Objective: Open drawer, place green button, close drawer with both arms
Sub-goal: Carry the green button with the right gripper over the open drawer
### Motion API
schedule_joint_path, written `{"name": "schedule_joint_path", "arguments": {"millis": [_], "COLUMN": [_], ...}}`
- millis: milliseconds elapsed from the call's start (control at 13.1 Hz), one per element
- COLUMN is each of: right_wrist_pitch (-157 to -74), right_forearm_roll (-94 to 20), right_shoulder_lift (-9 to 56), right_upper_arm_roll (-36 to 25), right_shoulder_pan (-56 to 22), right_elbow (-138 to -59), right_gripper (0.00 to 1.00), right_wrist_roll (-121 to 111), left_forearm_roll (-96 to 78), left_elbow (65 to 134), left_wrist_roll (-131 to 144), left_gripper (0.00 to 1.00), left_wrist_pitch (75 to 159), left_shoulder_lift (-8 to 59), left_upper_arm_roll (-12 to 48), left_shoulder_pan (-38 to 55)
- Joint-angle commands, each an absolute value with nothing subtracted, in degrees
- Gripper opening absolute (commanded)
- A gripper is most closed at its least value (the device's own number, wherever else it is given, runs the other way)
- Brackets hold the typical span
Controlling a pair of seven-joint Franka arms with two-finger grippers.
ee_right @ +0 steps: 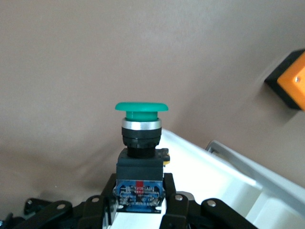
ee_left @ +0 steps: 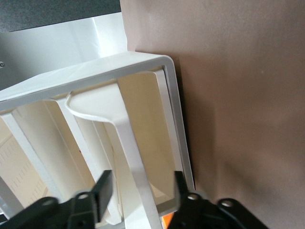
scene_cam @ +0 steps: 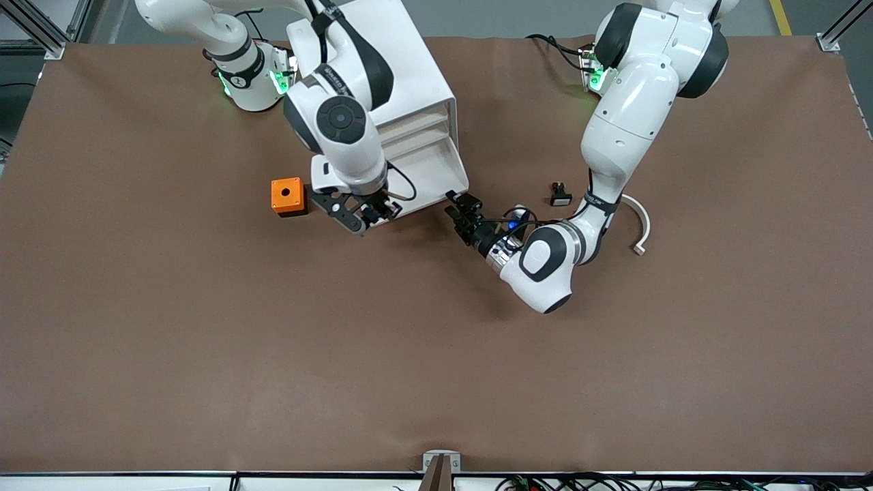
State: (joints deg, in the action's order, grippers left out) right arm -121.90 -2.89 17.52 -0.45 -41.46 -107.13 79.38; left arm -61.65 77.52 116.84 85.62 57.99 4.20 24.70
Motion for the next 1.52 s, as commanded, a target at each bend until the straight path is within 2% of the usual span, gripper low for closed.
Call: {"name": "schedule_joint_path", "arguments": {"millis": [0, 305, 533, 686, 1067, 1448], "right_wrist_pitch": [-124.9, -126.7, -131.6, -131.7, -133.7, -133.6], "right_forearm_roll": [-2.5, -2.5, -2.6, -2.7, -3.3, -3.3], "right_shoulder_lift": [15.6, 15.6, 15.8, 16.3, 17.2, 21.4], "right_upper_arm_roll": [-1.1, -1.0, -0.9, -0.9, -0.9, -0.9], "right_shoulder_pan": [-45.2, -48.2, -50.9, -52.0, -54.2, -55.9], "right_elbow": [-110.9, -112.3, -115.3, -115.4, -114.4, -110.7], "right_gripper": [0.0, 0.0, 0.0, 0.0, 0.0, 0.0], "right_wrist_roll": [84.8, 88.9, 90.6, 91.8, 94.0, 96.6], "left_forearm_roll": [-62.9, -62.4, -61.3, -57.6, -44.1, -33.6], "left_elbow": [75.5, 71.6, 69.6, 68.4, 68.6, 68.6], "left_wrist_roll": [115.2, 107.5, 95.6, 87.3, 69.8, 62.5], "left_gripper": [1.0, 1.0, 1.0, 1.0, 1.0, 1.0], "left_wrist_pitch": [85.6, 85.6, 85.7, 86.0, 95.5, 105.7], "left_shoulder_lift": [57.6, 57.5, 56.7, 56.0, 50.5, 48.3], "left_upper_arm_roll": [4.6, 3.8, -0.1, -1.8, -2.2, -2.2], "left_shoulder_pan": [23.1, 22.0, 23.2, 25.2, 28.5, 31.5]}}
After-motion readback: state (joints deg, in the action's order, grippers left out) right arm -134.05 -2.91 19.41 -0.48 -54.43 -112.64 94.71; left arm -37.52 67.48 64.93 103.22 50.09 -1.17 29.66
